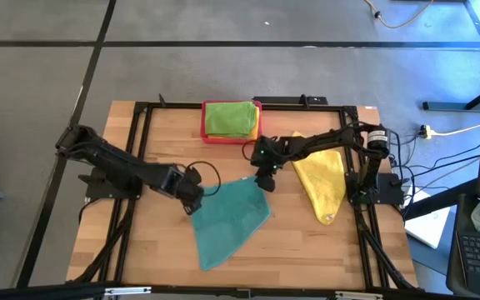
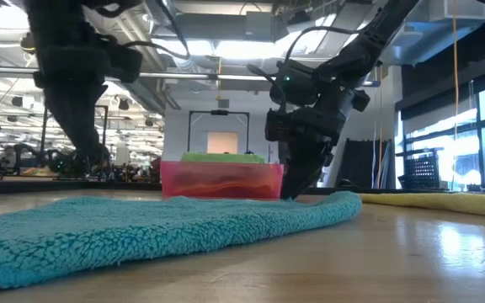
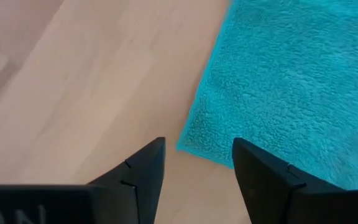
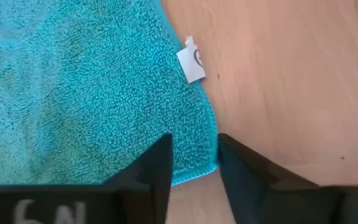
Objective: Fold microfiber towels
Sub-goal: Fold the blue microfiber cloth
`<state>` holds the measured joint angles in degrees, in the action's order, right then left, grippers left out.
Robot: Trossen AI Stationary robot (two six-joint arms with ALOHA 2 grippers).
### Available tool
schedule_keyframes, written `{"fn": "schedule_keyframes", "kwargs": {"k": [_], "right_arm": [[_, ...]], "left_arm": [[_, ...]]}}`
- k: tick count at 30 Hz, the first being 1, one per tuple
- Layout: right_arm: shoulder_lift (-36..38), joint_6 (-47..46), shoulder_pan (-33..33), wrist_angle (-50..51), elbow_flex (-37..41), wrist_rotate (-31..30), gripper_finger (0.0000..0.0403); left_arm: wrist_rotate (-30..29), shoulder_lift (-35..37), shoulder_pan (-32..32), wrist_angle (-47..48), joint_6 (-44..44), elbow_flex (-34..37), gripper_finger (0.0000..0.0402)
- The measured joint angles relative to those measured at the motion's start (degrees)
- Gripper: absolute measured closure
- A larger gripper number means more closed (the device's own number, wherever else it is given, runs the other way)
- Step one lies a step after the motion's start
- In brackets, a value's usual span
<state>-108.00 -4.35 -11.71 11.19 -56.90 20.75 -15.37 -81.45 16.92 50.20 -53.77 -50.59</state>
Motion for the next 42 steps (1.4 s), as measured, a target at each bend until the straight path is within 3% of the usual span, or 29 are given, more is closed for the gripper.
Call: {"fn": "schedule_keyframes", "kwargs": {"k": [4,8,13,19,27,42], "right_arm": [[-0.1,-1.2,0.7,0.5,0.0,-0.1,0.0331],[-0.2,-1.4,1.1,1.1,0.1,2.0,0.0389],[-0.2,-1.9,1.3,2.1,0.2,4.3,0.0388],[-0.2,-1.9,1.3,2.8,0.2,4.8,0.0397],[-0.2,-3.1,1.2,2.8,0.2,5.0,0.0392],[0.6,-1.8,1.3,2.7,-0.9,7.6,0.0398]], "left_arm": [[5.8,4.3,-5.9,-0.6,9.9,0.0,0.0234],[16.6,8.1,-14.0,-2.5,20.4,1.5,0.0248],[32.3,11.5,-24.6,-8.4,26.4,8.8,0.0272],[42.6,13.1,-32.1,-18.5,26.9,14.5,0.0270],[41.8,9.1,-32.4,-19.4,29.1,19.7,0.0238],[36.3,3.3,-26.8,-29.3,36.2,20.2,0.0236]]}}
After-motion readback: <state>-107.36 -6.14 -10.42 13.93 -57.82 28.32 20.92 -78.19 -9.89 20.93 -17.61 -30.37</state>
